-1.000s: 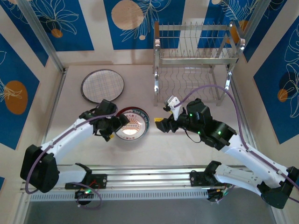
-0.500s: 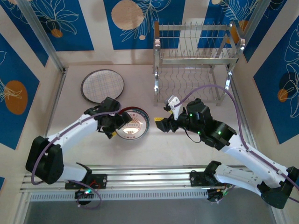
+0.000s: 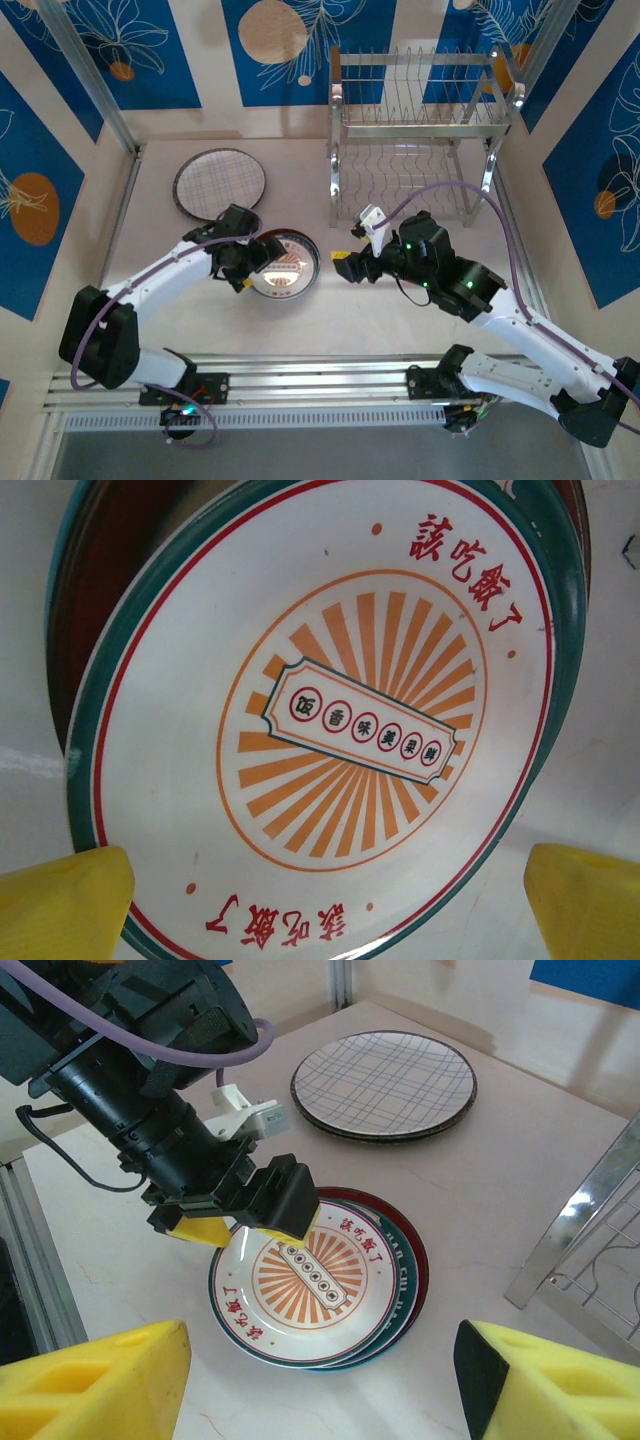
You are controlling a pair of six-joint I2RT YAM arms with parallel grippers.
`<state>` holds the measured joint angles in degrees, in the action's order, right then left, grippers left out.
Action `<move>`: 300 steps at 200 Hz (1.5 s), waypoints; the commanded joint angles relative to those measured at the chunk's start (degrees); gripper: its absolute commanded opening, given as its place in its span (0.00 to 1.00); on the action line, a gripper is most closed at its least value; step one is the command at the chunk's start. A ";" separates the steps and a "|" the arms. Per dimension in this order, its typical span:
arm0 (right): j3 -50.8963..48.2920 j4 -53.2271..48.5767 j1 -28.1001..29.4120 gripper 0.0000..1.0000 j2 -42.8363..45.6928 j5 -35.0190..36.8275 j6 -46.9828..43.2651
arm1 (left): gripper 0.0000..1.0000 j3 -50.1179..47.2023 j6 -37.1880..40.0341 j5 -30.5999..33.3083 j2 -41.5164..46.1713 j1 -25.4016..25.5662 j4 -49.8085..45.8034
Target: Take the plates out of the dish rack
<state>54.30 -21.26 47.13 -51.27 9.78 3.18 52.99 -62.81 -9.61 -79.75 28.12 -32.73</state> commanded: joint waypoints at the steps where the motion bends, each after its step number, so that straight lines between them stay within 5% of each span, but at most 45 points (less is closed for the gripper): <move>1: 1.73 -0.45 0.30 0.71 0.75 1.20 0.85 | 1.00 0.71 0.43 -1.41 -0.50 -0.52 1.38; 110: 2.04 -2.03 0.28 0.71 1.84 4.17 1.75 | 1.00 0.17 -0.37 0.25 2.64 -0.48 3.29; 172: 5.97 -13.04 -3.01 0.83 2.33 25.99 15.17 | 1.00 -1.27 0.51 10.23 17.20 -0.60 3.00; 179: 7.00 -16.67 -4.53 1.00 2.41 28.44 18.69 | 1.00 -1.83 0.87 11.82 19.25 -0.61 3.07; 226: 3.98 -23.53 -18.54 0.99 8.24 24.51 27.39 | 1.00 -3.33 5.11 26.79 29.33 -1.00 -5.26; 253: -0.02 -25.96 -23.10 0.99 8.59 35.73 35.53 | 1.00 -1.15 3.87 43.42 30.11 -0.96 -17.17; 269: -7.85 -15.94 -24.48 0.99 10.34 37.08 25.07 | 1.00 -1.46 8.20 52.60 28.91 -0.97 -19.43; 300: -24.49 9.54 -28.26 0.99 15.51 30.22 7.45 | 1.00 -12.65 34.38 59.86 32.62 -1.07 1.64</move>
<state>38.81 -31.62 21.41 -39.18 42.57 23.83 47.77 -47.94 37.21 -49.93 27.75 -41.36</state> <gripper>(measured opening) 0.988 0.998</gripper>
